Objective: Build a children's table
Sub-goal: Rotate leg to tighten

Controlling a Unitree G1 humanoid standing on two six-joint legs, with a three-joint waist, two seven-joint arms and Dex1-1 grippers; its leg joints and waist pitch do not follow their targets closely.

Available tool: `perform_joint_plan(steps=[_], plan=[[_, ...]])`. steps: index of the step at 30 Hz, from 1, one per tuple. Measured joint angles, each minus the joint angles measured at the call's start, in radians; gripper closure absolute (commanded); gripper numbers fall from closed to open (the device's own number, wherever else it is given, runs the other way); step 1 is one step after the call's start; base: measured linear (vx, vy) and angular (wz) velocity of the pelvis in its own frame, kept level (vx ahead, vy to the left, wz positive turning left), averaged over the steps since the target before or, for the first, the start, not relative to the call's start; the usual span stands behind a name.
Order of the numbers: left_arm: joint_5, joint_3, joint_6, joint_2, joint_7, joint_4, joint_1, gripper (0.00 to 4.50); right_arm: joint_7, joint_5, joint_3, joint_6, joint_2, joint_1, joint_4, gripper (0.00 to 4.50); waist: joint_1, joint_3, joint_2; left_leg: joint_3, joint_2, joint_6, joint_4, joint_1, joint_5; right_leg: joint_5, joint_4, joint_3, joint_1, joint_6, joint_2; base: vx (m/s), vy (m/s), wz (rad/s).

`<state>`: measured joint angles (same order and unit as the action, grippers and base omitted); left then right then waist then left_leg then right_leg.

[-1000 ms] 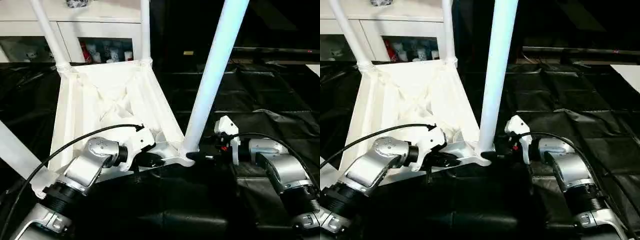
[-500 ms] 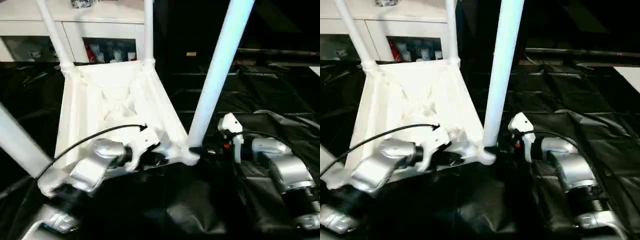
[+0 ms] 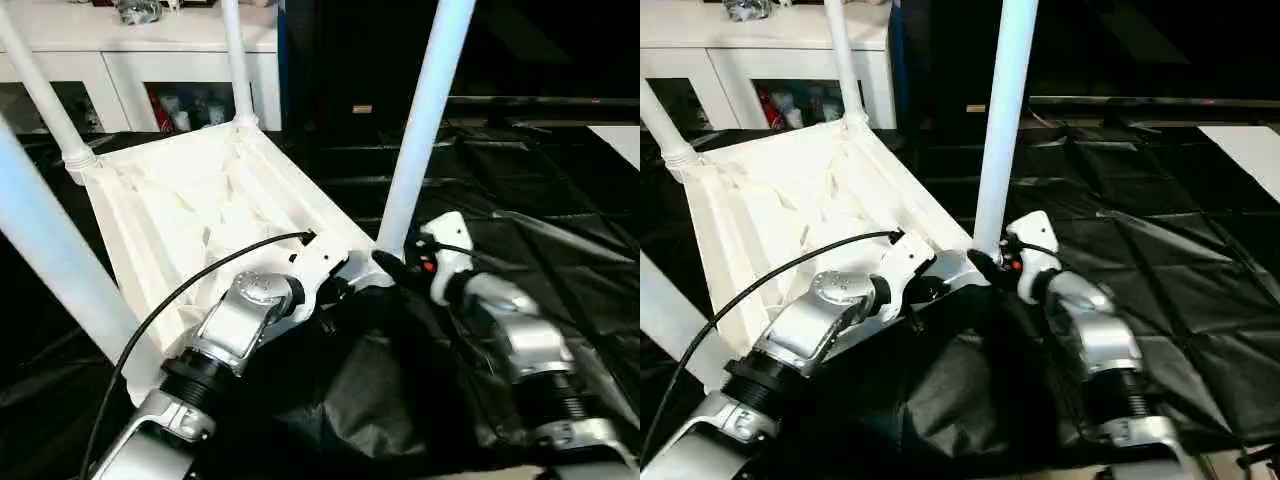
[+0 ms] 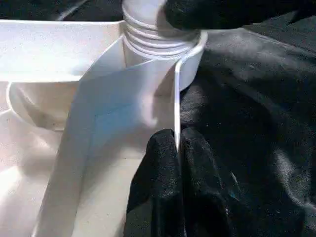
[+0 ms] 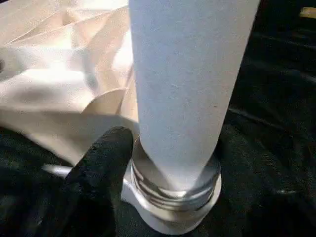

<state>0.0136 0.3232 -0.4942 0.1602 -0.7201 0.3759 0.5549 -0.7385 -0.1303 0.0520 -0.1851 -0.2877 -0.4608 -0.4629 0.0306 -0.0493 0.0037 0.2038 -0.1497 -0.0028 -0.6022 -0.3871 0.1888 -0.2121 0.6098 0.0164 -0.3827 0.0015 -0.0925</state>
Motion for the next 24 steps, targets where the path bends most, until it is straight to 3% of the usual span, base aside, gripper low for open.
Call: perform_joint_plan(steps=[9, 19, 24], plan=[[-0.059, 0.010, 0.011, 0.157, -0.239, -0.120, -0.060, 4.50, -0.311, -0.049, 0.065, -0.044, -0.147, 0.028, 0.077, 1.28, 0.015, 0.000, 0.000, 0.000, -0.005, 0.005, 0.000, -0.007, -0.003, -0.001, 0.000, 0.007, -0.004, 0.002, 0.001, 0.000, 0.000, 0.00], [-0.060, 0.024, 0.005, 0.172, -0.281, -0.139, -0.069, 4.50, -0.339, -0.034, 0.088, -0.041, -0.141, 0.021, 0.070, 1.28, 0.025, -0.001, -0.001, 0.000, -0.005, 0.000, -0.002, -0.007, 0.000, -0.001, 0.000, 0.008, -0.003, 0.001, 0.000, 0.000, 0.000, 0.00], [-0.060, 0.025, 0.000, 0.175, -0.289, -0.151, -0.074, 4.50, -0.347, -0.035, 0.089, -0.043, -0.130, 0.012, 0.061, 1.58, 0.027, -0.001, -0.001, 0.000, -0.005, 0.001, -0.002, -0.008, -0.001, -0.001, 0.000, 0.008, -0.003, 0.001, 0.000, 0.000, 0.000, 0.00]])
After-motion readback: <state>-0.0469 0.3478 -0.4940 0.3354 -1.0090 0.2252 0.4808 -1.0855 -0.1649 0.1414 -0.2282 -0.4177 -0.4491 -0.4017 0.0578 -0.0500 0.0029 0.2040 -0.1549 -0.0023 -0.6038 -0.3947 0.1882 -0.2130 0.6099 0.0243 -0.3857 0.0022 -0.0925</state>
